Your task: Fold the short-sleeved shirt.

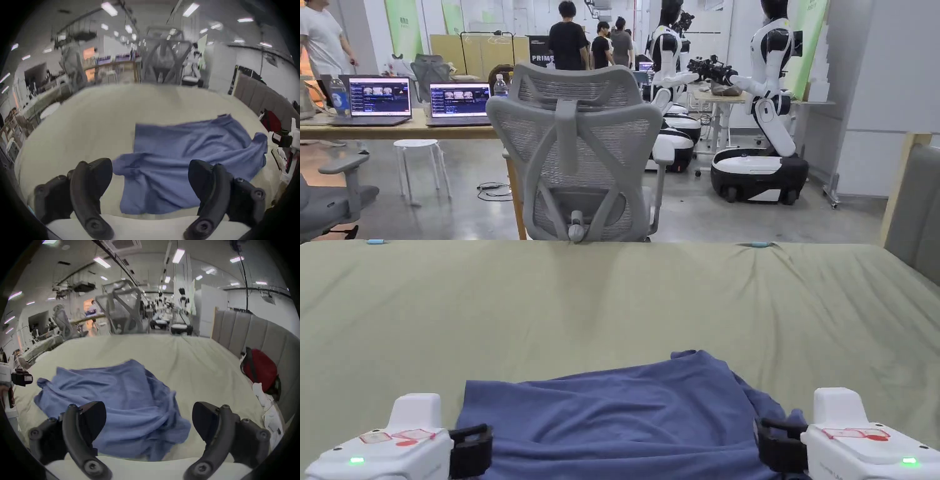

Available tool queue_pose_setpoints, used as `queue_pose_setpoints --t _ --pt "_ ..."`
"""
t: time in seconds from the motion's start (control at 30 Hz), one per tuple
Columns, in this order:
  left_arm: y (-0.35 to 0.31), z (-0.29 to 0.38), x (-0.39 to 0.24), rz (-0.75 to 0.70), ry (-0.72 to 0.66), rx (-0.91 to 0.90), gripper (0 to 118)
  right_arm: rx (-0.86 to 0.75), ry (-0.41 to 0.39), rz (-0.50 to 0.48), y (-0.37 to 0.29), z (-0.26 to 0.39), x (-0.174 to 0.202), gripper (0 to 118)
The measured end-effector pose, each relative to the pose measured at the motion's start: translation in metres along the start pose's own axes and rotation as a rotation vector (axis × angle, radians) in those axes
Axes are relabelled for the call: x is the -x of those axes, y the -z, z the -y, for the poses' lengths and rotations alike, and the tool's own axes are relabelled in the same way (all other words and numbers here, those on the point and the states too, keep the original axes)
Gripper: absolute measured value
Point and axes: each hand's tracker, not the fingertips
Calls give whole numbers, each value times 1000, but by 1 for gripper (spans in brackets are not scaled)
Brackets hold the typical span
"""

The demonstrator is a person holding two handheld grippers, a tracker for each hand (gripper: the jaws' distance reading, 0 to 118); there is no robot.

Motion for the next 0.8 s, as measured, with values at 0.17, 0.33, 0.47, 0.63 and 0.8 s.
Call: queue_pose_setpoints --t 0.17,0.33,0.47,0.63,0.8 --pt "-44 23 -38 -18 51 -136 21 -77 -3 -40 -31 20 51 23" --pt "-65 26 -51 1 56 -141 0 -98 -1 -96 -46 27 77 0" --pt "-70 22 -38 3 21 -109 0 -95 0 -101 -53 28 78 0" --pt "-46 29 -4 37 -110 63 0 -75 -11 -89 -49 33 63 0" --pt "-9 46 35 -3 -217 163 87 -45 -28 -48 -46 38 46 0"
